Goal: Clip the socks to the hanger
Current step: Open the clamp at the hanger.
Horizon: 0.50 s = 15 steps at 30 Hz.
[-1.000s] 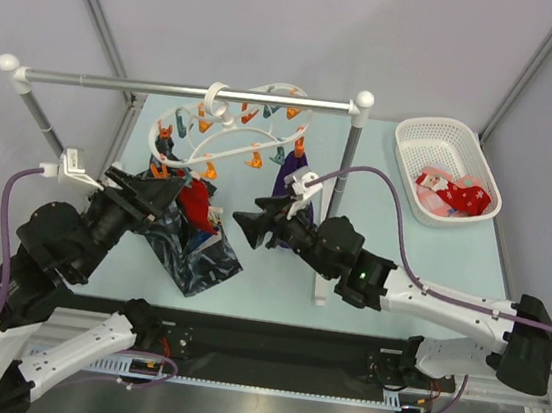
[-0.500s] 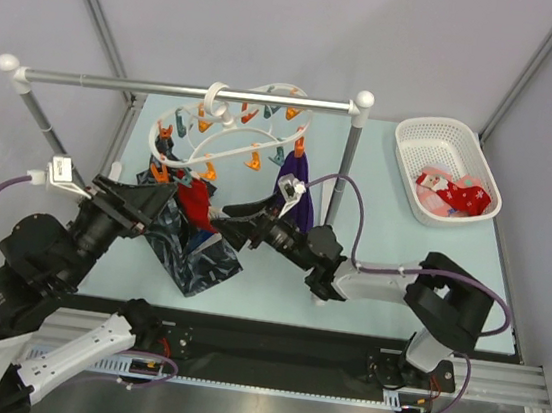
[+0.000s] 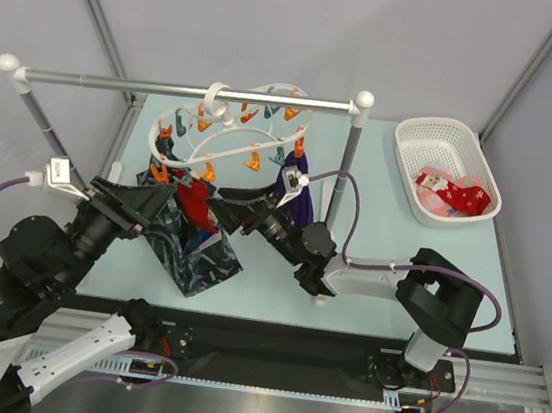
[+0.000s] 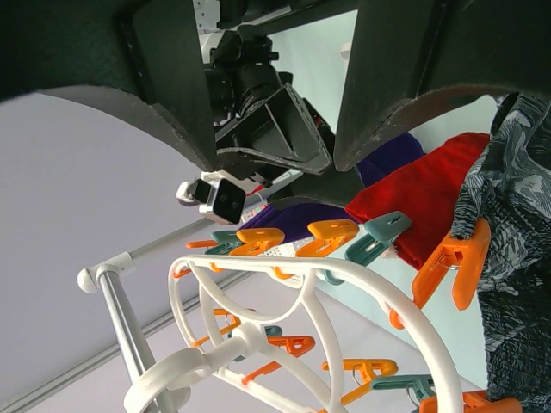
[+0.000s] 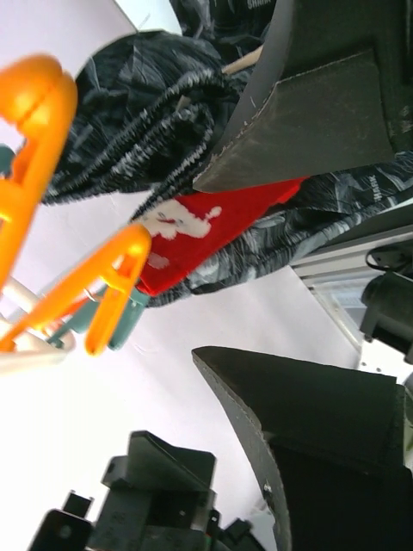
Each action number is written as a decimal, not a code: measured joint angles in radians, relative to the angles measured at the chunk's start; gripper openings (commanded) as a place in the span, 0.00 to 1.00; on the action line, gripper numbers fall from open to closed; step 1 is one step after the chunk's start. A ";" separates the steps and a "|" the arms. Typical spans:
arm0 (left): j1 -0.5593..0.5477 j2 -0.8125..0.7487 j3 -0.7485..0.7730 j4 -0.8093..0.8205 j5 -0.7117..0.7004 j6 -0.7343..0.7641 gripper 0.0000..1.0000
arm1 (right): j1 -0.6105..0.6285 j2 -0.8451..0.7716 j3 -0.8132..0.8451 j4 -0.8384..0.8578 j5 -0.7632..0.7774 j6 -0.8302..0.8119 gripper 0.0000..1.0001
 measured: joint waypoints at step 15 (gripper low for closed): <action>0.000 0.000 0.000 0.000 0.018 0.000 0.63 | -0.015 0.011 0.101 0.009 0.136 0.041 0.68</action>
